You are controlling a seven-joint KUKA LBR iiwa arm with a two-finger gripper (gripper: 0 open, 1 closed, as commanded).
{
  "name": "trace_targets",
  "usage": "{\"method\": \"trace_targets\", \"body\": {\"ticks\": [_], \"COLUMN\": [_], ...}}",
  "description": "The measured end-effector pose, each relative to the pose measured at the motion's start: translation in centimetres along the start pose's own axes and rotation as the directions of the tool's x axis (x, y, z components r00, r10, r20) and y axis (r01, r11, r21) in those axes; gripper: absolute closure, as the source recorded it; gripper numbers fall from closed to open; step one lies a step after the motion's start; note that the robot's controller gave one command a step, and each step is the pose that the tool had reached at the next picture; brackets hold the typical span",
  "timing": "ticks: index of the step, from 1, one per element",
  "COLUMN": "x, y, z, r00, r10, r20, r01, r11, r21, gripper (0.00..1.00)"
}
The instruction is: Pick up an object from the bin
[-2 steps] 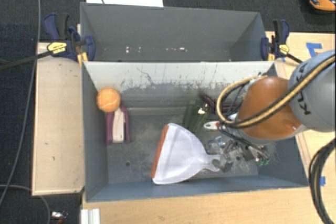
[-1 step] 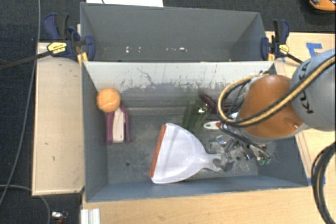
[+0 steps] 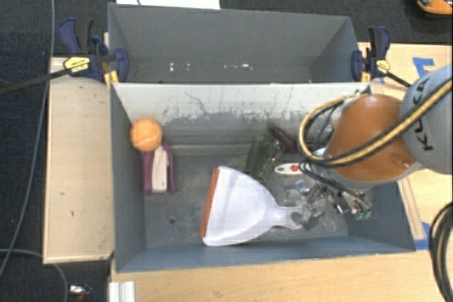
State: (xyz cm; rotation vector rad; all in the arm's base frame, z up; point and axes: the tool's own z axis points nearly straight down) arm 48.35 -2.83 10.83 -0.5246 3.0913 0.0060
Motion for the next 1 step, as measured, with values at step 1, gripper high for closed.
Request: {"method": "trace_targets", "body": {"ticks": [1], "x": [-0.23], "y": [-0.07], "z": [-4.47], "r00": [1.000], "r10": [0.003], "r20": [0.008], "r01": [-0.003], "r11": [1.000], "r21": [0.003], "gripper": [1.00]}}
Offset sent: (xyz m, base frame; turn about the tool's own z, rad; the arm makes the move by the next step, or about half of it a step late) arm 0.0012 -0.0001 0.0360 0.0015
